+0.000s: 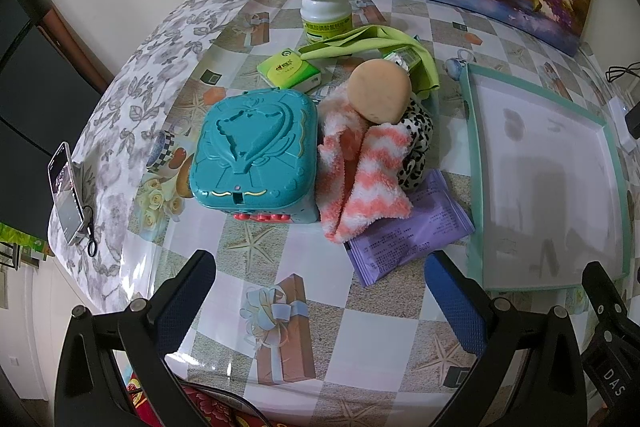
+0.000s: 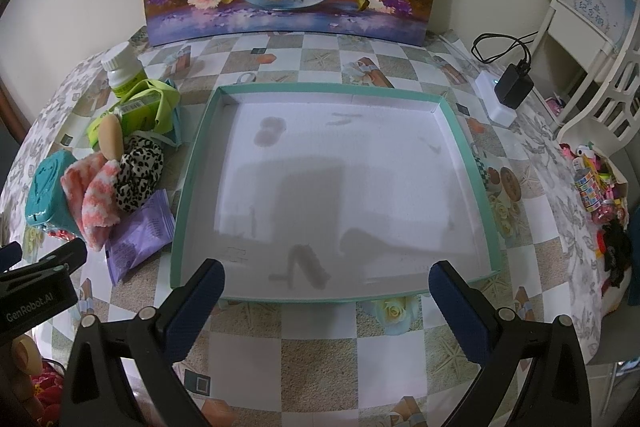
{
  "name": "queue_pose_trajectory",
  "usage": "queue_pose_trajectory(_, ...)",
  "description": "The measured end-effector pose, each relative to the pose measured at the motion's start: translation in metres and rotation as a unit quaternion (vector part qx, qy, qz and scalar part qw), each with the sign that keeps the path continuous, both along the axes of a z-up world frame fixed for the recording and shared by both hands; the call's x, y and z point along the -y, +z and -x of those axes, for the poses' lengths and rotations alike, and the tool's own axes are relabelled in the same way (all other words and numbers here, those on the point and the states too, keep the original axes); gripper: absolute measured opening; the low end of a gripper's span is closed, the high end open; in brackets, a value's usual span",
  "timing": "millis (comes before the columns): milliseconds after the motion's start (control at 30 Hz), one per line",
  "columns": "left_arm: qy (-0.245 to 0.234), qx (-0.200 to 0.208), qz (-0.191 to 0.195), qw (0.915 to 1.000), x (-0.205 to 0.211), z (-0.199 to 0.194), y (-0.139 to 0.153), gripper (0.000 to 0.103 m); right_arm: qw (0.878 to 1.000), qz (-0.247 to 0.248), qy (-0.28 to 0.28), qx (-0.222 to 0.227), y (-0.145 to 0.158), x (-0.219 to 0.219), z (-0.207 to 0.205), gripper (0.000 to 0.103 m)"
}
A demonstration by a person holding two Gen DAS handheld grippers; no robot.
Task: Organize soft objects
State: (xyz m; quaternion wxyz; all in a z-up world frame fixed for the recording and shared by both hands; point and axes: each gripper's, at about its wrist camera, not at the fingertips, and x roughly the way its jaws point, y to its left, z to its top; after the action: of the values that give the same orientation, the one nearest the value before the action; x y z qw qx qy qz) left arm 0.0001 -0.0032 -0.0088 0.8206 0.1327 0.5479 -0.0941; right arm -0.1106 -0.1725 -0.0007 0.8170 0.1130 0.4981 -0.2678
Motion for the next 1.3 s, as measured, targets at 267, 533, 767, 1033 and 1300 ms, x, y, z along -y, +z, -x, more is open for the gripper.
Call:
queue_pose_trajectory(267, 0.0, 0.0, 0.0, 1.0, 0.0, -0.001, 0.001, 0.103, 1.0, 0.0, 0.0, 0.0, 0.0, 0.0, 0.0, 0.103)
queue_pose_trajectory(533, 0.003, -0.001, 0.008, 1.0, -0.001, -0.001, 0.001, 0.103, 1.0, 0.0, 0.0, 0.0, 0.0, 0.0, 0.0, 0.103)
queue_pose_trajectory(767, 0.071, 0.023, 0.066, 0.995, -0.032, -0.016, 0.013, 0.103, 0.999, -0.003, 0.036, 0.013, 0.001, -0.011, -0.01, 0.103)
queue_pose_trajectory(1033, 0.135, 0.02, 0.112, 0.9842, -0.065, -0.034, 0.009, 0.103, 0.989, -0.043, 0.134, 0.04, 0.0, -0.046, -0.039, 0.103)
queue_pose_trajectory(1300, 0.11, -0.001, 0.122, 0.9865, -0.061, -0.042, -0.003, 0.103, 0.979, -0.069, 0.184, 0.044, -0.011, -0.068, -0.064, 0.103)
